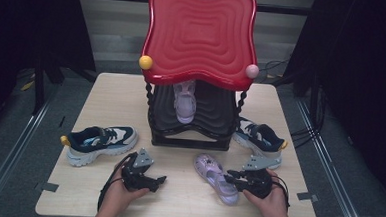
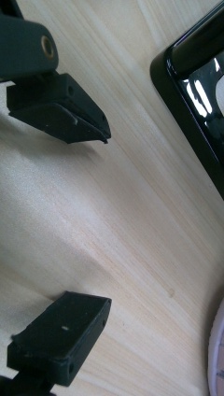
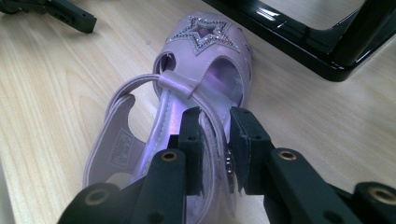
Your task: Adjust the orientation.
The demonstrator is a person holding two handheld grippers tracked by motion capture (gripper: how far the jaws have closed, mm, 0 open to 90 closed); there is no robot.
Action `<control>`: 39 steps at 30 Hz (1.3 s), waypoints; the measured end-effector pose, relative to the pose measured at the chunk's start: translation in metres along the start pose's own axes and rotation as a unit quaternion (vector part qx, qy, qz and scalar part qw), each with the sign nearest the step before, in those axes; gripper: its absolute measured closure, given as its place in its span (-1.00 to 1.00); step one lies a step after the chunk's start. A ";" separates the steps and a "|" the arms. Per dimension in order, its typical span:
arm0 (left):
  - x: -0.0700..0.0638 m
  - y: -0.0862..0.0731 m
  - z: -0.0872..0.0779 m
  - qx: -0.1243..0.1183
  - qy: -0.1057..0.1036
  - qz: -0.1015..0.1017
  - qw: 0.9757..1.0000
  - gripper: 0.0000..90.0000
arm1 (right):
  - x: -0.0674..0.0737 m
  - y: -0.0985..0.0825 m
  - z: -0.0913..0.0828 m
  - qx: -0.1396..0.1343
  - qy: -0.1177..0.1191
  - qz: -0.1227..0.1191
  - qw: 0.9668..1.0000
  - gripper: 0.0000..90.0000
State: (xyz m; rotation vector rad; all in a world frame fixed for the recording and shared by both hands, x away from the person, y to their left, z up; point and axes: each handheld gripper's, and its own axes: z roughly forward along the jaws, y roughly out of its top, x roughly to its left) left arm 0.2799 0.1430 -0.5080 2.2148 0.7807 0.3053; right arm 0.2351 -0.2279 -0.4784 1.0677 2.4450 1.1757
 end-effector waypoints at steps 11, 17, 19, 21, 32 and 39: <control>0.000 0.000 0.000 0.000 0.000 0.000 1.000 -0.65 | 0.004 0.000 -0.001 -0.009 -0.009 -0.021 1.000 0.82; 0.000 0.000 0.000 0.000 0.000 0.000 1.000 -0.65 | 0.004 -0.001 -0.002 -0.023 -0.024 -0.038 0.999 0.84; 0.000 0.000 0.000 0.000 0.000 0.000 1.000 -0.65 | 0.006 -0.001 -0.002 -0.023 -0.026 -0.043 0.998 0.84; 0.000 0.000 0.000 0.000 0.000 0.000 1.000 -0.65 | 0.006 -0.001 -0.002 -0.025 -0.027 -0.047 0.998 0.85; 0.000 0.000 0.000 0.000 0.000 0.000 1.000 -0.65 | 0.008 -0.001 -0.004 -0.036 -0.037 -0.057 0.997 0.86; 0.000 0.000 0.000 0.000 0.000 0.000 1.000 -0.65 | 0.010 -0.003 -0.001 -0.030 -0.032 -0.046 0.998 0.80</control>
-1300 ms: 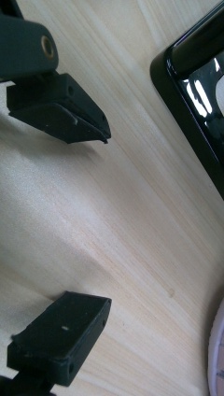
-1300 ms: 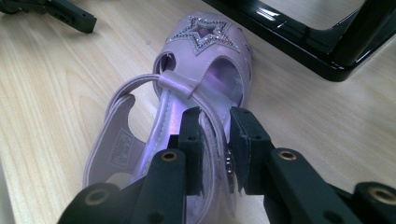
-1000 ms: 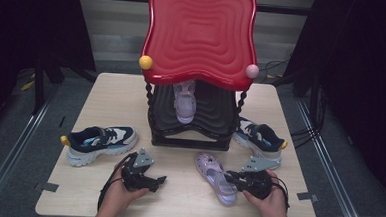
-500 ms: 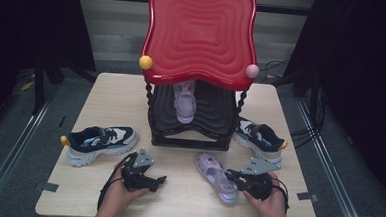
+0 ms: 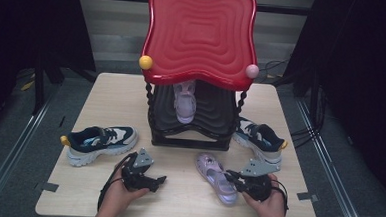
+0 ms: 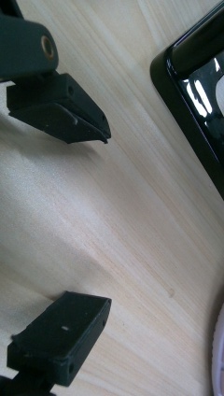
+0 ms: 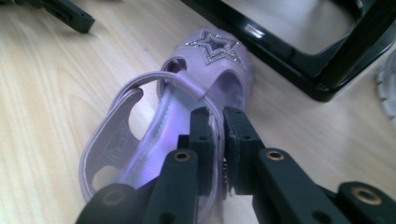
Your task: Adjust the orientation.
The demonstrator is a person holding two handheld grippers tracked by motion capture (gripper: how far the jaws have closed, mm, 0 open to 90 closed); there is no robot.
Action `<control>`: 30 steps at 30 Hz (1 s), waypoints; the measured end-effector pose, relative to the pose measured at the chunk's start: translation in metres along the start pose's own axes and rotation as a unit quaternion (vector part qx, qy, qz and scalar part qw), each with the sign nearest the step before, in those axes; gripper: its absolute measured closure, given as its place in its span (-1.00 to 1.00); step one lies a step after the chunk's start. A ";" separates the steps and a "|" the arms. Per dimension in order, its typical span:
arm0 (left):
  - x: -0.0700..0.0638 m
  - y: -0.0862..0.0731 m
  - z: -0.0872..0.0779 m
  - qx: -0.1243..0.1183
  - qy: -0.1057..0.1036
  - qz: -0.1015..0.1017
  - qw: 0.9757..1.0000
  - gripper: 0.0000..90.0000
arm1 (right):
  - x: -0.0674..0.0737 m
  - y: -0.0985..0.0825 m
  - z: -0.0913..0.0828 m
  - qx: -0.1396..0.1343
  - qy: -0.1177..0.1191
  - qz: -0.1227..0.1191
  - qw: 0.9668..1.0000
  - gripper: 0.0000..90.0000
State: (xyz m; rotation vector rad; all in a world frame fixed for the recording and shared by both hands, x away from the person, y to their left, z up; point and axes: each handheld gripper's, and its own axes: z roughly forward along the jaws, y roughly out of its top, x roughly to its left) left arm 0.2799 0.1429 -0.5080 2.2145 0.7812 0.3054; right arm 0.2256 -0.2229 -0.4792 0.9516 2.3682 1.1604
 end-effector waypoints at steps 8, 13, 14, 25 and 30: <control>0.000 0.000 0.000 0.000 0.000 0.000 1.000 -0.65 | -0.001 -0.004 0.004 0.000 0.003 0.022 1.000 0.67; 0.000 0.000 0.000 0.000 0.000 0.000 1.000 -0.65 | -0.003 -0.003 0.005 -0.001 -0.004 0.007 1.000 0.83; 0.000 0.000 0.000 0.000 0.000 0.000 1.000 -0.65 | -0.002 -0.003 0.004 -0.003 -0.009 0.001 1.000 0.84; 0.000 0.000 0.000 0.000 0.000 0.000 1.000 -0.65 | 0.000 0.002 -0.006 -0.031 -0.034 -0.011 0.999 0.85; 0.000 0.000 0.000 0.000 0.000 0.000 1.000 -0.65 | 0.002 0.007 -0.015 -0.048 -0.045 -0.015 0.998 0.85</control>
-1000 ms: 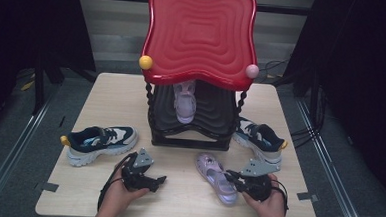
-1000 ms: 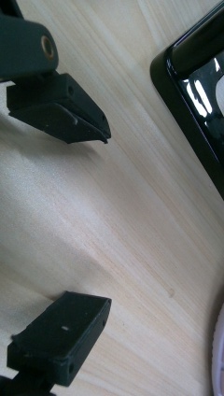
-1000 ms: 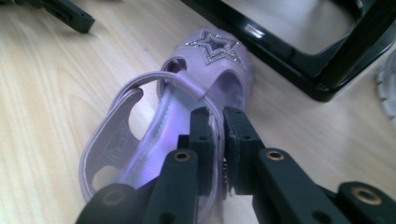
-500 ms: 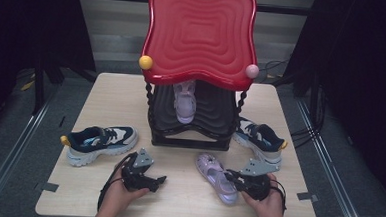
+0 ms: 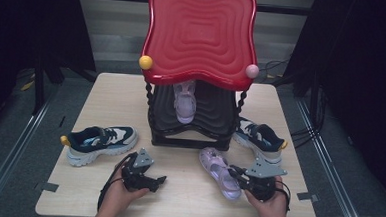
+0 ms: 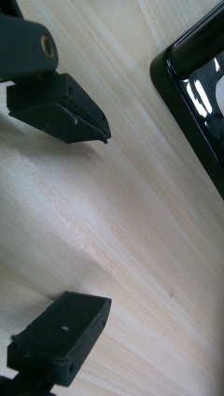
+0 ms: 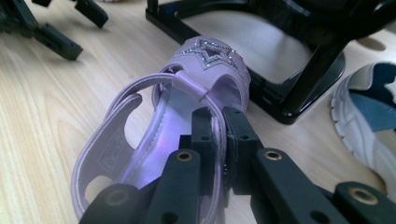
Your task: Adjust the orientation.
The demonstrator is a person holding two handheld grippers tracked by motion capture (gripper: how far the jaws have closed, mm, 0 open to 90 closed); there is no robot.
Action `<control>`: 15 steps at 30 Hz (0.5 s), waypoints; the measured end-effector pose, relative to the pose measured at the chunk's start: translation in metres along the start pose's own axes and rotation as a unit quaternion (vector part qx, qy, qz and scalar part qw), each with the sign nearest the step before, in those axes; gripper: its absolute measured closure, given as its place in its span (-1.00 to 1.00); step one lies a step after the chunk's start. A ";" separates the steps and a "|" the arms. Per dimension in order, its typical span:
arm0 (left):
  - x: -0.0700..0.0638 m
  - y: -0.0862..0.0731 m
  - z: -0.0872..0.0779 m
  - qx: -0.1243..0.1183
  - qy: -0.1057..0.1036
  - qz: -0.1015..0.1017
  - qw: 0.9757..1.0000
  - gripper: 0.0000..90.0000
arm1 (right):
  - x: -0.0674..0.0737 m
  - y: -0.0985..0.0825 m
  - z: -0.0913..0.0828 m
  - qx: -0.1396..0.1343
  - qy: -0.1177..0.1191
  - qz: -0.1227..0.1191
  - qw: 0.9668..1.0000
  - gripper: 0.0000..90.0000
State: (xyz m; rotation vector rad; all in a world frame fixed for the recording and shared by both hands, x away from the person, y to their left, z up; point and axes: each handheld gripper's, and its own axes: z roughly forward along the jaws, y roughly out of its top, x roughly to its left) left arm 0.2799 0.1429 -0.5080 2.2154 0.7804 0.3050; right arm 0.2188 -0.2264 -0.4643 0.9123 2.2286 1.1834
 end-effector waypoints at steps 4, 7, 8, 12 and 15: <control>0.000 0.000 0.000 0.000 0.000 0.000 1.000 -0.65 | 0.000 0.004 -0.006 -0.017 -0.006 0.005 1.000 0.85; 0.000 0.000 0.000 -0.001 -0.001 0.000 1.000 -0.65 | -0.001 0.007 -0.009 -0.026 -0.013 0.003 1.000 0.85; 0.000 0.000 0.000 0.000 0.000 0.000 1.000 -0.65 | -0.001 0.008 -0.011 -0.031 -0.016 0.004 0.999 0.85; 0.000 0.000 0.000 0.000 0.000 0.000 1.000 -0.65 | 0.000 0.013 -0.014 -0.042 -0.027 -0.006 0.999 0.86; 0.000 0.000 0.000 0.000 0.000 0.000 1.000 -0.65 | 0.002 0.015 -0.015 -0.045 -0.028 -0.011 0.999 0.85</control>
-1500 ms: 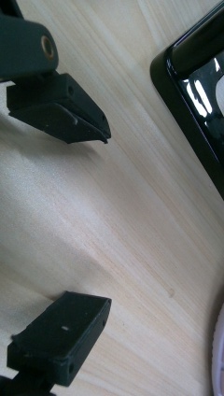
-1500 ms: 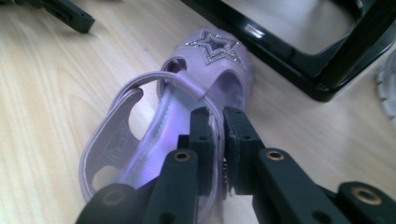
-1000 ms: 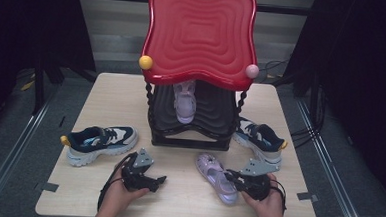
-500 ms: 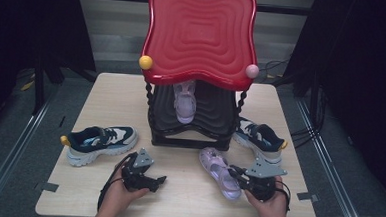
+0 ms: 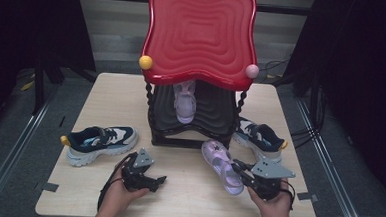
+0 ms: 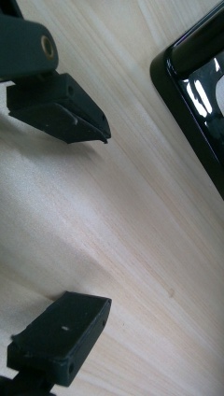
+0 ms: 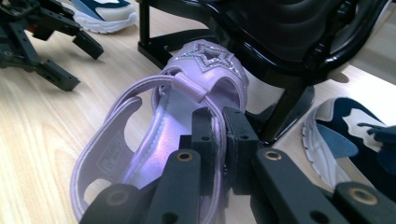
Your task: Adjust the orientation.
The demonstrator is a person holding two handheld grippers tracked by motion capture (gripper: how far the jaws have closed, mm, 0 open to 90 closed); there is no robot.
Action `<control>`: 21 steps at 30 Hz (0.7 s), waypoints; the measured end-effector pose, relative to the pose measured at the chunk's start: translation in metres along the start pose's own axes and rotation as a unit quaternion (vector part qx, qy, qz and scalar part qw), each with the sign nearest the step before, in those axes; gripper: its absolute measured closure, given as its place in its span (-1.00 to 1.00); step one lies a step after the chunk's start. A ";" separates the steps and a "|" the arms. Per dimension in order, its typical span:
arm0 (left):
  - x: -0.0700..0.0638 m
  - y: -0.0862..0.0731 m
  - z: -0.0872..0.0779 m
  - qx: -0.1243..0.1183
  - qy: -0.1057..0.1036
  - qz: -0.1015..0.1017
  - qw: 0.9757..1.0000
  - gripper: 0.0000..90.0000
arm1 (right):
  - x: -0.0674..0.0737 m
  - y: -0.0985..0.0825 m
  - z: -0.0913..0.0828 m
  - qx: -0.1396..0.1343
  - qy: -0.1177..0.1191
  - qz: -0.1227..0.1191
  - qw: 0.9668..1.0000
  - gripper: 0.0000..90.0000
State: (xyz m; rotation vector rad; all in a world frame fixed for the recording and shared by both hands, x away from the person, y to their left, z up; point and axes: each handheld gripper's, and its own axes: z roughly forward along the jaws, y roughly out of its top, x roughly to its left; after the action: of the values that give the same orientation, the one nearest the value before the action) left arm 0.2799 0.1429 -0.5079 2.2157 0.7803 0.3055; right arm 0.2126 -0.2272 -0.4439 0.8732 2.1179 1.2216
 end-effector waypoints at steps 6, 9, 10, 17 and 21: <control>0.000 0.000 0.000 0.000 0.000 0.000 1.000 -0.65 | 0.005 0.003 0.000 0.003 0.014 -0.013 1.000 0.86; 0.000 0.000 0.000 0.000 0.000 0.000 1.000 -0.65 | 0.009 0.004 -0.002 -0.001 0.019 -0.020 1.000 0.86; 0.000 0.000 0.000 0.000 0.000 0.000 1.000 -0.65 | 0.009 0.005 -0.003 -0.001 0.020 -0.021 1.000 0.86; 0.000 0.000 0.000 0.000 0.000 0.000 1.000 -0.65 | 0.009 0.012 -0.011 -0.020 0.015 -0.018 1.000 0.86; 0.000 0.000 0.000 0.001 0.001 0.000 1.000 -0.65 | 0.006 0.015 -0.015 -0.032 0.010 -0.011 0.999 0.86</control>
State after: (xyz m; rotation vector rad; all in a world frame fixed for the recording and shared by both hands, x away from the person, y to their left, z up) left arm 0.2799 0.1430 -0.5078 2.2181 0.7812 0.3064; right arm 0.2019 -0.2250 -0.4243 0.8091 2.0867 1.2855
